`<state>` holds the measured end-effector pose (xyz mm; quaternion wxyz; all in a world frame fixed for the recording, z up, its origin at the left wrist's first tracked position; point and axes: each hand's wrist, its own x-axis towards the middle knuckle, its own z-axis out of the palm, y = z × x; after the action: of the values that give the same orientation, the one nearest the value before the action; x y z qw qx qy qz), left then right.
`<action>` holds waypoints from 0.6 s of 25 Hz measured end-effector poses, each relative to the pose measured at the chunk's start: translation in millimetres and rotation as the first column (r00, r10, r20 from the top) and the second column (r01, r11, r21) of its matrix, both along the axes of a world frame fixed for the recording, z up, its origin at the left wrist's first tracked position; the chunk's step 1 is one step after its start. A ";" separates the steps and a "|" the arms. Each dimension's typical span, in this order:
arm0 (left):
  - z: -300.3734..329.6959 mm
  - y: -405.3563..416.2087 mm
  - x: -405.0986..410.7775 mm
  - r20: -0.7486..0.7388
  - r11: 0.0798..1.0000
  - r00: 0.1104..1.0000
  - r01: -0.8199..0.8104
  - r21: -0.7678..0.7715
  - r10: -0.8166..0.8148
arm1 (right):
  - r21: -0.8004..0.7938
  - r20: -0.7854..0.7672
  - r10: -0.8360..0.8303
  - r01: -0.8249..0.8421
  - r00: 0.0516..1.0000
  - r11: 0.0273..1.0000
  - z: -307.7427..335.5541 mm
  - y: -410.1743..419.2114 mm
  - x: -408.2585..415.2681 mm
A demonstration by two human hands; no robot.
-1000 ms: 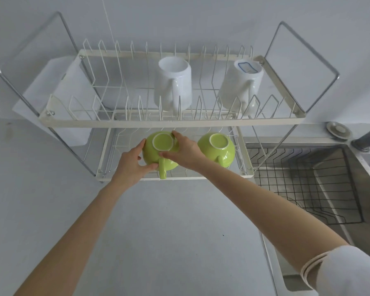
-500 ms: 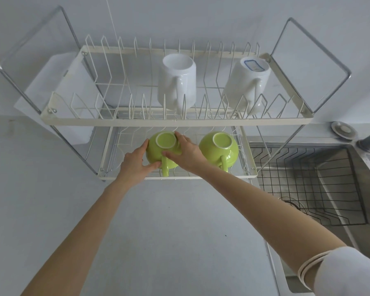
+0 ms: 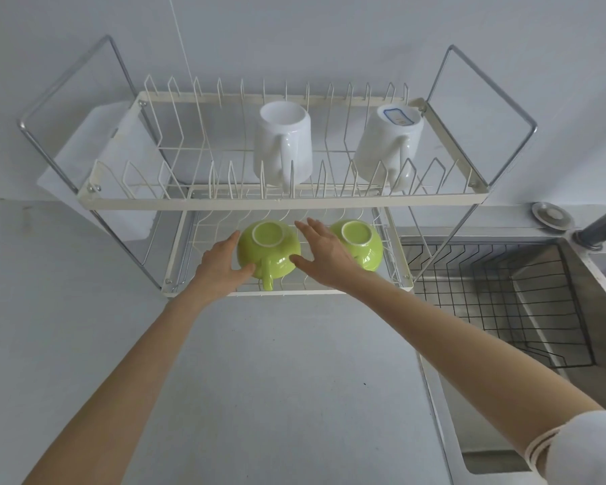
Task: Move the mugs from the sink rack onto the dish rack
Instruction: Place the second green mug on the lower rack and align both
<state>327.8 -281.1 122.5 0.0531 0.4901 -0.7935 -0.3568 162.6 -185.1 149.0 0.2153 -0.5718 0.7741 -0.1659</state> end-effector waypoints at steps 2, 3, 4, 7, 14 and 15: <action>3.7 2.9 -5.7 -0.050 0.999 0.999 -0.009 -0.045 0.007 | -0.024 -0.070 -0.007 0.005 0.998 1.000 2.4 9.5 -13.1; 6.2 3.8 -9.8 -0.076 0.998 0.997 -0.004 -0.070 -0.001 | -0.033 -0.099 -0.022 0.019 0.995 0.999 3.0 14.0 -20.3; 8.2 4.7 -14.4 -0.099 0.996 0.995 0.006 -0.094 -0.016 | -0.034 -0.114 -0.052 0.049 0.992 0.998 3.4 18.0 -27.8; 10.0 9.6 -25.5 -0.139 0.995 0.989 0.030 -0.100 -0.043 | 0.011 -0.063 -0.182 0.183 0.981 0.983 3.8 29.4 -47.3; 2.4 20.1 -36.4 -0.060 0.989 0.998 0.024 -0.149 -0.033 | 0.040 0.012 -0.168 0.167 0.986 0.985 -6.3 40.0 -62.2; 3.1 20.8 -38.6 -0.044 0.988 0.998 0.032 -0.149 -0.038 | 0.035 0.017 -0.168 0.167 0.986 0.985 -6.3 40.2 -63.1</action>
<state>289.3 -260.3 125.6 0.1014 0.4624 -0.8249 -0.3090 99.5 -145.0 142.7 0.2178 -0.4992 0.8199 -0.1763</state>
